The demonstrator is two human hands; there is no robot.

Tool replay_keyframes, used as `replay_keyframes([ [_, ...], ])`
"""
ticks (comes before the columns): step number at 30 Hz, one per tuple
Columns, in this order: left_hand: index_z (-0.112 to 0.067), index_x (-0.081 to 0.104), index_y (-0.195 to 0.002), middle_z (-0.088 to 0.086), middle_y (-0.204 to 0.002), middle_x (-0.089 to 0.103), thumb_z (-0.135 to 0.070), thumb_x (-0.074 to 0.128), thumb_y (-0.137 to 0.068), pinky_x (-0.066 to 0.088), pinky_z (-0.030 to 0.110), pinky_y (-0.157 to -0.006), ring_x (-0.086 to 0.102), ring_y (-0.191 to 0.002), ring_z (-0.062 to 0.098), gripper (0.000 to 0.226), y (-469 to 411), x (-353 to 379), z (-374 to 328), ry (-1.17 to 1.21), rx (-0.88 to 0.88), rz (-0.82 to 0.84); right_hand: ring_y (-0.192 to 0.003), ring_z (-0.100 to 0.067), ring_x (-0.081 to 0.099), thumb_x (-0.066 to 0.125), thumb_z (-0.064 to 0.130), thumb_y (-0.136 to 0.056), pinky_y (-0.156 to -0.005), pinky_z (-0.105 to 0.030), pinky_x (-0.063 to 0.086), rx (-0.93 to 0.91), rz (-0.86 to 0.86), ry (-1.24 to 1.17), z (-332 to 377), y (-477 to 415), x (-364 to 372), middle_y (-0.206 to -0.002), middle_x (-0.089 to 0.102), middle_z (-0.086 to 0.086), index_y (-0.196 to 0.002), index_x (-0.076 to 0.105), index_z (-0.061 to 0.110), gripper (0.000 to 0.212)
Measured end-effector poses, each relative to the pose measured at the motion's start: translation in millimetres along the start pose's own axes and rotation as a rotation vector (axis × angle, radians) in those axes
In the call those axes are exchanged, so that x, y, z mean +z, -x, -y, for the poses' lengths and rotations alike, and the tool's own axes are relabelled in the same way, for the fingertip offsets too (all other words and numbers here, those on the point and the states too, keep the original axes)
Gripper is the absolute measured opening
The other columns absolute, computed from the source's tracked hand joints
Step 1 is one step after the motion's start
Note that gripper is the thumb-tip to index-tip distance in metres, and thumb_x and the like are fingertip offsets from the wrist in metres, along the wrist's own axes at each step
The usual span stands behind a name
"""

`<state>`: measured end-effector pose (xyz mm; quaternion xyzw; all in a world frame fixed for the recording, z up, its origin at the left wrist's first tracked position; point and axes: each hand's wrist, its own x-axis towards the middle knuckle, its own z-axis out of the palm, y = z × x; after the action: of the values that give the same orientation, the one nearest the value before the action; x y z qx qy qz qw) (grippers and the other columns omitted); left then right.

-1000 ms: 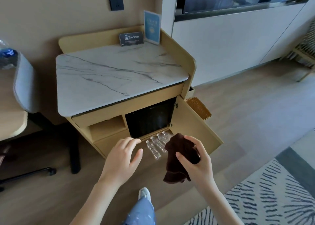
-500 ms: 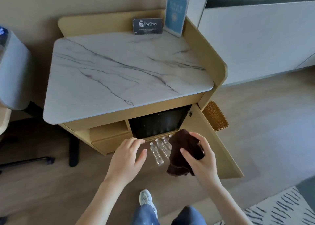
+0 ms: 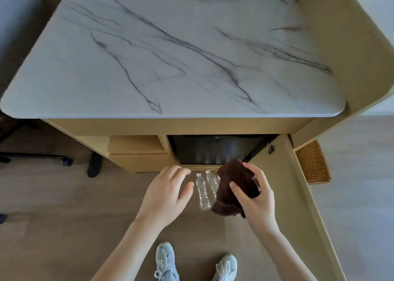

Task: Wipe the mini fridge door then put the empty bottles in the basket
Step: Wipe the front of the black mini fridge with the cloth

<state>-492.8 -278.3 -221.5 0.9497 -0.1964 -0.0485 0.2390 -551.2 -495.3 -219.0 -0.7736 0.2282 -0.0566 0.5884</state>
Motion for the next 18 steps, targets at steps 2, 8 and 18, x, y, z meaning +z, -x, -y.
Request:
replay_keyframes([
  [2,-0.02,0.064,-0.114,-0.011,-0.108,0.062,-0.043,0.037,-0.094,0.043,0.018,-0.076,0.058,-0.099,0.011,0.041,-13,37,15,-0.002,-0.013,-0.01,-0.105,-0.006,0.063,0.078,0.005,-0.082,-0.094,-0.045,0.056,-0.008,0.008,-0.011,-34,-21,11,-0.108,0.066,0.021,-0.119,0.06,0.04,0.053],
  [8,-0.023,0.064,-0.117,-0.014,-0.11,0.062,-0.044,0.035,-0.095,0.045,0.015,-0.075,0.058,-0.102,0.007,0.042,-60,152,84,-0.032,0.034,-0.084,-0.105,-0.004,0.063,0.079,0.007,-0.082,-0.095,-0.04,0.056,-0.04,0.0,-0.036,-149,-87,62,-0.108,0.067,0.019,-0.12,0.061,0.037,0.052],
  [18,-0.025,0.062,-0.12,-0.018,-0.11,0.059,-0.046,0.038,-0.095,0.047,0.015,-0.077,0.053,-0.1,0.001,0.04,-112,332,197,-0.121,0.265,-0.245,-0.101,0.005,0.063,0.082,0.01,-0.077,-0.086,-0.022,0.052,-0.234,-0.077,-0.133,-328,-164,138,-0.107,0.068,0.021,-0.11,0.066,0.044,0.05],
])
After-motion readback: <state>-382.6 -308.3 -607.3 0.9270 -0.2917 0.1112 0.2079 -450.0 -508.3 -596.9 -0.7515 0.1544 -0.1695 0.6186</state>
